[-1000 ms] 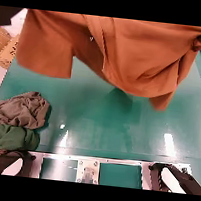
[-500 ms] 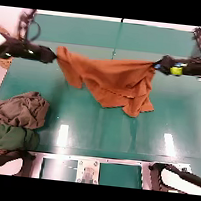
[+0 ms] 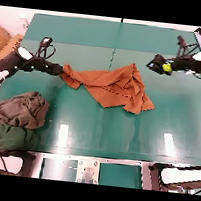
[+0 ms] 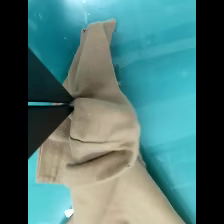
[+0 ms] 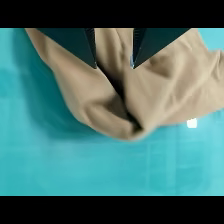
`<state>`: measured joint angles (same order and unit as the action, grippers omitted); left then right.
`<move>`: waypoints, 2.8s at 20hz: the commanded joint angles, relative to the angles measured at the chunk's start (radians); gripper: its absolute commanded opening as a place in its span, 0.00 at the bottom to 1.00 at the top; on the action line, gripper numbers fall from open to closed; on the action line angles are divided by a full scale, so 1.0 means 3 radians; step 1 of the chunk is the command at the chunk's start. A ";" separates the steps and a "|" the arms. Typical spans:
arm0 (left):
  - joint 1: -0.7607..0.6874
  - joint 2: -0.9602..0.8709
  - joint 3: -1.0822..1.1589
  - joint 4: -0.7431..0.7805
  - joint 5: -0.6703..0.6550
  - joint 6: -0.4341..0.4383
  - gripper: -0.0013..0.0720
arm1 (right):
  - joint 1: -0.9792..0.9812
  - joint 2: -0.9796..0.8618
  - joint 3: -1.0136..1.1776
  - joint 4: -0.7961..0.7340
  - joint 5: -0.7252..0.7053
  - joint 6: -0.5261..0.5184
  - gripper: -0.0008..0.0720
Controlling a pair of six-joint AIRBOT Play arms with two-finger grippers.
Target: Fold the shirts.
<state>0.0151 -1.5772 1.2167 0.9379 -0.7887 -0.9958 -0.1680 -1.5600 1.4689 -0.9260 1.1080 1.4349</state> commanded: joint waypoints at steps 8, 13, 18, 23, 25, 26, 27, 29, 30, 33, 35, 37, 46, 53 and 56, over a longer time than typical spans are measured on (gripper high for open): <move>0.0001 -0.0055 0.0010 0.0003 0.0000 0.0034 0.04 | 0.0867 0.1219 -0.2703 0.0276 -0.0879 0.0589 0.69; 0.0001 -0.0055 0.0010 0.0006 -0.0001 0.0034 0.04 | 0.1678 0.0496 -0.2452 0.0690 -0.1573 0.0590 0.69; 0.0006 -0.0050 0.0109 0.0121 -0.0216 0.0028 0.04 | 0.1811 -0.0018 -0.1848 0.0718 -0.1414 0.0385 0.02; 0.0278 -0.0045 0.0966 0.0308 -0.1250 -0.0530 0.04 | 0.1218 0.0573 -0.1389 0.0041 -0.0209 0.0341 0.03; 0.0380 -0.0017 0.1340 0.0305 -0.1684 -0.0734 0.04 | 0.0853 0.1013 -0.1129 -0.0090 0.0109 0.0338 0.03; 0.0401 0.0051 0.1472 0.0301 -0.1822 -0.0802 0.04 | 0.0652 0.1250 -0.0951 -0.0095 0.0226 0.0337 0.03; 0.0399 0.0142 0.1589 0.0300 -0.1916 -0.0886 0.04 | 0.0476 0.1451 -0.0758 -0.0095 0.0331 0.0336 0.03; 0.0389 0.0436 0.1732 0.0177 -0.1951 -0.1077 0.04 | 0.0169 0.1766 -0.0267 -0.0094 0.0519 0.0326 0.03; 0.0389 0.0622 0.1802 0.0074 -0.1942 -0.1153 0.04 | 0.0060 0.1872 -0.0029 -0.0094 0.0570 0.0326 0.03; 0.0389 0.1218 0.2098 -0.0062 -0.1872 -0.1218 0.04 | -0.0130 0.2090 0.0720 -0.0094 0.0624 0.0324 0.03; 0.0389 0.1642 0.2319 -0.0106 -0.1698 -0.1219 0.04 | -0.0137 0.2186 0.1143 -0.0094 0.0626 0.0287 0.03; 0.0389 0.2045 0.2496 -0.0137 -0.1457 -0.1217 0.04 | -0.0134 0.2302 0.1479 -0.0084 0.0624 0.0247 0.03; 0.0389 0.2342 0.2566 -0.0056 -0.1141 -0.1102 0.04 | -0.0134 0.2454 0.1406 -0.0080 0.0637 0.0132 0.03; 0.0388 0.0922 0.2256 -0.0617 -0.1152 -0.0629 0.04 | -0.0131 0.1742 0.0163 -0.0058 0.0092 -0.0146 0.03; 0.0291 0.0081 0.2246 -0.0876 -0.1033 -0.0333 0.04 | -0.0130 0.1078 -0.0067 -0.0051 -0.0338 -0.0175 0.03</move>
<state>0.1211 -1.3487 1.9022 0.7635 -1.1313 -1.1881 -0.2066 -1.0882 1.5337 -0.9382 1.1316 1.4017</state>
